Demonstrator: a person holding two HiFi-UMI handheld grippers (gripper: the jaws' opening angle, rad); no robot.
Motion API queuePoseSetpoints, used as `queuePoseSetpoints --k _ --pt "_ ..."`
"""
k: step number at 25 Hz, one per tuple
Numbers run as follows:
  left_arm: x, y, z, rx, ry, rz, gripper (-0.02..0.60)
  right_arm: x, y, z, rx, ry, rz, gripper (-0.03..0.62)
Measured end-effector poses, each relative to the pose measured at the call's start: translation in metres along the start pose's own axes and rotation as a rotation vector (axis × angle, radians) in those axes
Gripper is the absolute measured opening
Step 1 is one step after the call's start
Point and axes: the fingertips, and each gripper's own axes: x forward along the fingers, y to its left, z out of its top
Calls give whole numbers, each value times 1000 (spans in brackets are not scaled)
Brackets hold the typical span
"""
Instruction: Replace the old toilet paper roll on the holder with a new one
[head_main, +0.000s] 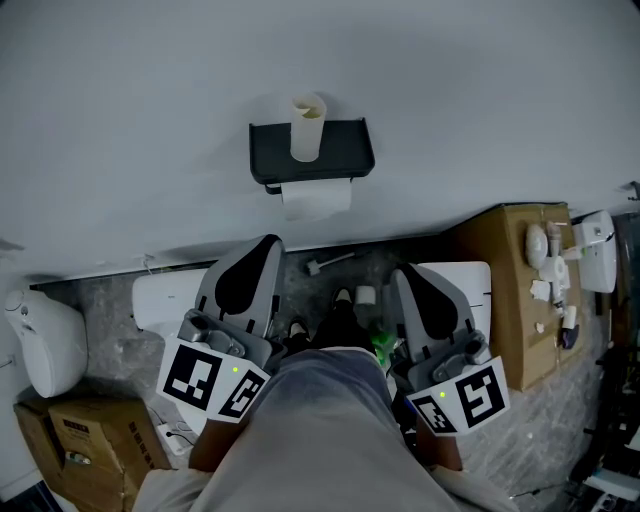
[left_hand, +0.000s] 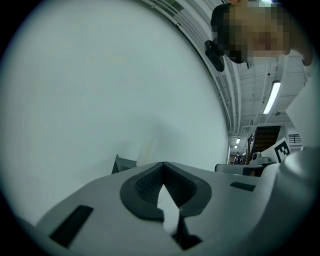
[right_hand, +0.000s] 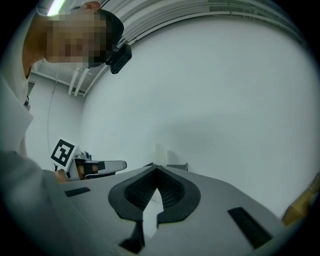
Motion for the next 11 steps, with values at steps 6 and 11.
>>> queuePoseSetpoints --k 6,11 --pt "-1 3 2 -10 -9 19 6 -1 2 4 -17 -2 -1 17" --pt "-1 2 1 -9 -8 15 5 0 6 3 -21 0 6 17"
